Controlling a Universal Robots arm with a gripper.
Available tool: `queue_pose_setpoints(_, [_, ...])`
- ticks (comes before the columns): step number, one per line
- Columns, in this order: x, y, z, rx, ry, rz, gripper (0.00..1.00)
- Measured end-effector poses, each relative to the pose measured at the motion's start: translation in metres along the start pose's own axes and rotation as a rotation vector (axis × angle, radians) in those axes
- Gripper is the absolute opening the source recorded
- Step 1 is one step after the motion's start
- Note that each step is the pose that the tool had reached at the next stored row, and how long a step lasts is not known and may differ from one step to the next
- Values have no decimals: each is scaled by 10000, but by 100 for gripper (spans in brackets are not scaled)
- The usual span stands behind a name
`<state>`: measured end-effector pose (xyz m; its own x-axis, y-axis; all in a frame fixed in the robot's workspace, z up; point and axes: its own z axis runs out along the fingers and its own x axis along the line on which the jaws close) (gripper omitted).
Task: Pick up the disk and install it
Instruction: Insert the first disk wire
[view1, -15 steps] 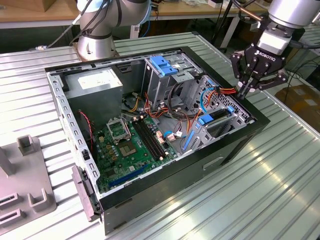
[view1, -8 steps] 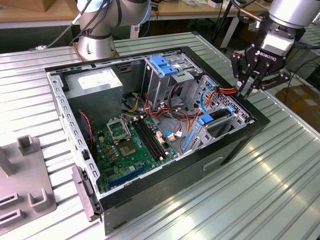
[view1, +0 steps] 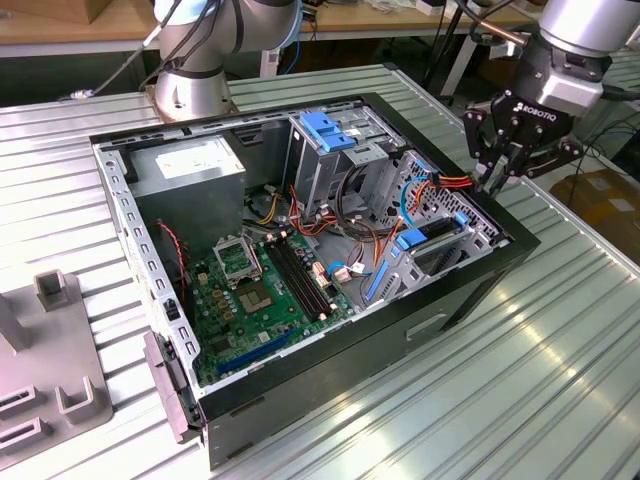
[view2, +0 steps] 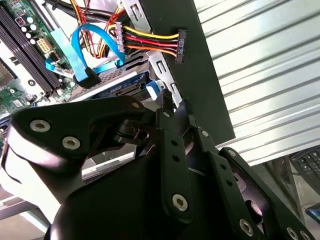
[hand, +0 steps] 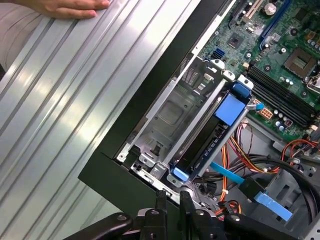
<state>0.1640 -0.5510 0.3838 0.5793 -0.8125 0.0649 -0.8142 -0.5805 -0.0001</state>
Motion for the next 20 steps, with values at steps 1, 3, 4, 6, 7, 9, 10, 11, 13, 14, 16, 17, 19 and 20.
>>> queue_pose_setpoints(1, [9, -13, 2, 1, -1, -7, 25])
queue_pose_setpoints(3, [22, -32, 4, 1, -1, -21, 25])
queue_pose_setpoints(4, [28, -40, 5, 3, -1, -54, 25])
queue_pose_setpoints(6, [32, -46, 7, 20, -1, -318, 25])
queue_pose_setpoints(7, [34, -48, 7, 28, -1, -435, 25])
queue_pose_setpoints(9, [37, -55, 8, 42, -1, -647, 25])
queue_pose_setpoints(10, [37, -61, 9, 49, -2, -745, 25])
queue_pose_setpoints(11, [35, -67, 9, 52, -2, -799, 27])
queue_pose_setpoints(13, [21, -82, 11, 60, -1, -931, 33])
queue_pose_setpoints(14, [14, -88, 13, 68, -1, -1056, 33])
queue_pose_setpoints(16, [5, -95, 15, 81, 1, -1275, 33])
queue_pose_setpoints(17, [-2, -100, 17, 87, 1, -1359, 33])
queue_pose_setpoints(19, [-22, -116, 23, 95, 1, -1490, 33])
queue_pose_setpoints(20, [-35, -128, 27, 98, 1, -1538, 33])
